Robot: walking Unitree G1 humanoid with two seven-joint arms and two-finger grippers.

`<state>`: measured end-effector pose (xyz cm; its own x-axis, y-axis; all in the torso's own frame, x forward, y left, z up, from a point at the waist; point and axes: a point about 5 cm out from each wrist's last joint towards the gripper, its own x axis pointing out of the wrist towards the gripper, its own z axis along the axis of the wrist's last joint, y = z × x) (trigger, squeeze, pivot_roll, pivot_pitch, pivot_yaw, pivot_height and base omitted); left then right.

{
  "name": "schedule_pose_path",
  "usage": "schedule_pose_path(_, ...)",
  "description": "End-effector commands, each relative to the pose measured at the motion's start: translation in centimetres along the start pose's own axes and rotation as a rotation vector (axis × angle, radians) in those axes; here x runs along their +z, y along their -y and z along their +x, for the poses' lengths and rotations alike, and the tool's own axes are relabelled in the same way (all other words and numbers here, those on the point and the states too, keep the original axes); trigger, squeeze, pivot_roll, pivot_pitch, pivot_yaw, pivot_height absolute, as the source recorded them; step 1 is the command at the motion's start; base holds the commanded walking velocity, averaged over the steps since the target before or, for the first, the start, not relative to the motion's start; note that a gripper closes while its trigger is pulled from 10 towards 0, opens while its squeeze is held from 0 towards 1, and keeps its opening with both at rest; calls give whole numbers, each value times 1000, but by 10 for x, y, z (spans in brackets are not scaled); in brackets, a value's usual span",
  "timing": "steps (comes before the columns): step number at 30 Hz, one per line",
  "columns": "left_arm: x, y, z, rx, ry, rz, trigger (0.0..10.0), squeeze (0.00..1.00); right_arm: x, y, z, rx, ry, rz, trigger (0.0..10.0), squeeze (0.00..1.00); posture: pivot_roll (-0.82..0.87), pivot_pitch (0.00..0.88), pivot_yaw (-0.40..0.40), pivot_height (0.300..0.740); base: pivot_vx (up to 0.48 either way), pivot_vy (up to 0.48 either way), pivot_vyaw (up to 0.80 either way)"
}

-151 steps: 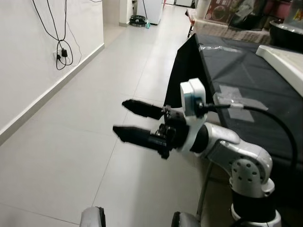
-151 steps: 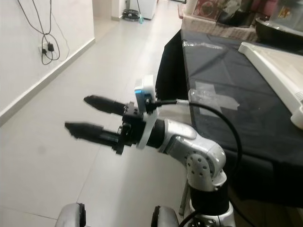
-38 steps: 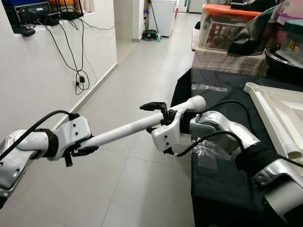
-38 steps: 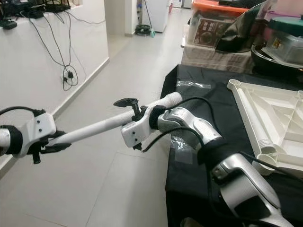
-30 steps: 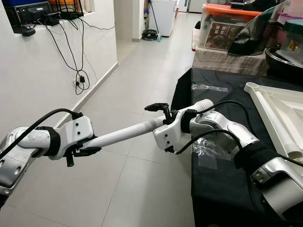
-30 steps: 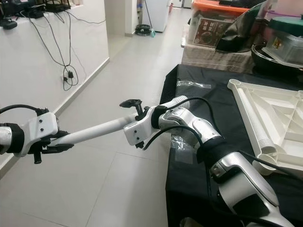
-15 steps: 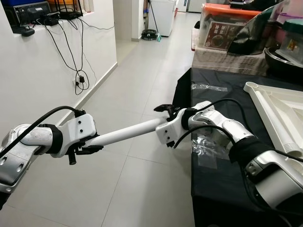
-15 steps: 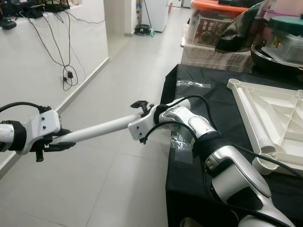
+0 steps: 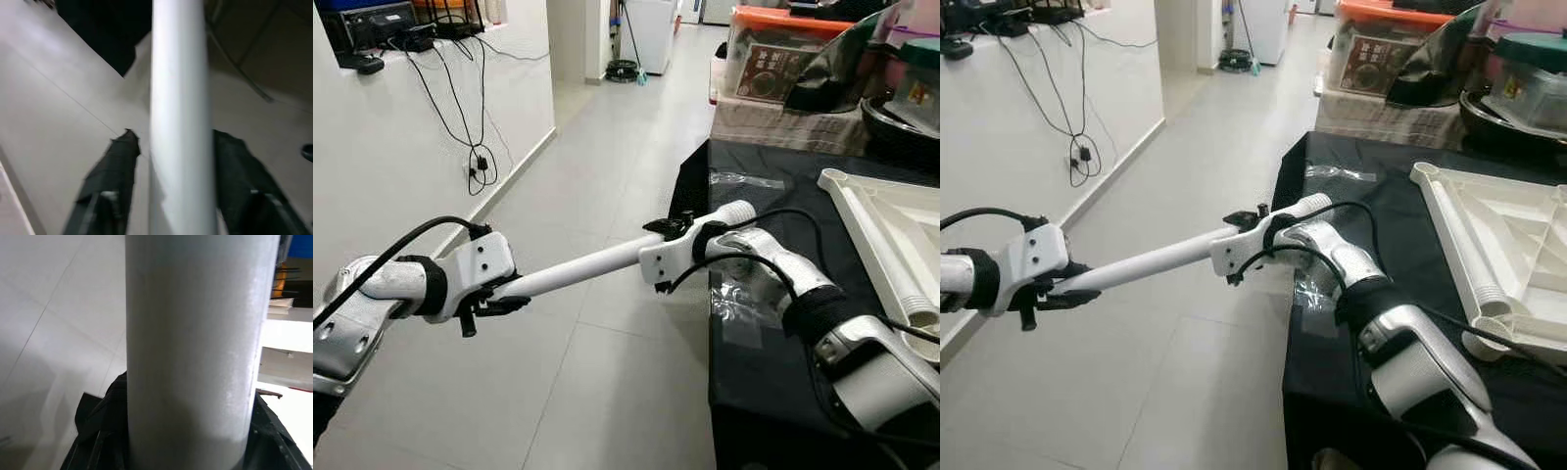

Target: Building children table

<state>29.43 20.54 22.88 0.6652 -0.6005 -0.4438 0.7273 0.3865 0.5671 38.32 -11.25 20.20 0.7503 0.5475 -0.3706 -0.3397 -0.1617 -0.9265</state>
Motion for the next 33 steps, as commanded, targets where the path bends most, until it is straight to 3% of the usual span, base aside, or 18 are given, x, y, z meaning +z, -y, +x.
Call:
schedule_pose_path(1, 4, -9, -5, 57, 24, -6, 10000, 1000, 2, 2, -1, -28, 18, -5, 0, 0, 12, 0, -44, 740, 0, 0, 0)
schedule_pose_path(10, 11, -11, -19, 77, 51, 2, 10000, 1000, -12, 4, -4, -51, -56, -15, 0, 0, 20, 0, -49, 740, 0, 0, 0)
schedule_pose_path(12, 17, -13, -23, 96, 91, -3, 10000, 1000, -16, 6, -4, -64, -79, -1, 0, 0, 21, 0, -49, 740, 0, 0, 0)
schedule_pose_path(15, 46, -7, -36, 146, 287, 54, 10000, 1000, -29, 4, -5, -92, -159, 16, 0, 0, 24, 0, -51, 740, 0, 0, 0)
schedule_pose_path(18, 50, -6, -37, 169, 296, 87, 10000, 1000, -31, 4, -5, -97, -175, 16, 0, 0, 28, 0, -53, 740, 0, 0, 0)
schedule_pose_path(19, 51, -6, -38, 187, 288, 117, 10000, 812, -33, 3, -5, -102, -185, 19, 0, 0, 30, 0, -54, 740, 0, 0, 0)
schedule_pose_path(20, 52, -3, -40, 190, 293, 125, 10000, 0, -36, 3, -5, -109, -204, 28, 0, 0, 29, 0, -53, 740, 0, 0, 0)
schedule_pose_path(25, 50, 6, -47, 182, 294, 104, 10000, 0, -47, 5, -8, -139, -268, 66, 0, 0, 34, 0, -56, 740, 0, 0, 0)
schedule_pose_path(27, 40, 12, -49, 208, 269, 46, 10000, 0, -56, 13, -14, -200, -305, 145, 0, 0, 36, 0, -61, 740, 0, 0, 0)
schedule_pose_path(28, 34, 16, -48, 225, 254, 17, 10000, 0, -58, 21, -16, -261, -301, 230, 0, 0, 36, 0, -61, 740, 0, 0, 0)
schedule_pose_path(29, 28, 21, -47, 245, 242, -14, 10000, 0, -58, 29, -17, -337, -271, 378, 0, 0, 35, 0, -61, 740, 0, 0, 0)
schedule_pose_path(30, 28, 21, -47, 245, 242, -14, 10000, 0, -58, 29, -17, -337, -271, 378, 0, 0, 35, 0, -61, 740, 0, 0, 0)
schedule_pose_path(31, 19, 27, -43, 287, 227, -75, 10000, 0, -52, 38, -15, -401, -175, 615, 0, 0, 34, 0, -60, 740, 0, 0, 0)
schedule_pose_path(32, 12, 32, -41, 317, 215, -118, 10000, 0, -48, 44, -15, -438, -93, 776, 0, 0, 33, 0, -60, 740, 0, 0, 0)
schedule_pose_path(33, 12, 32, -41, 317, 215, -118, 10000, 0, -48, 44, -15, -438, -93, 776, 0, 0, 33, 0, -60, 740, 0, 0, 0)
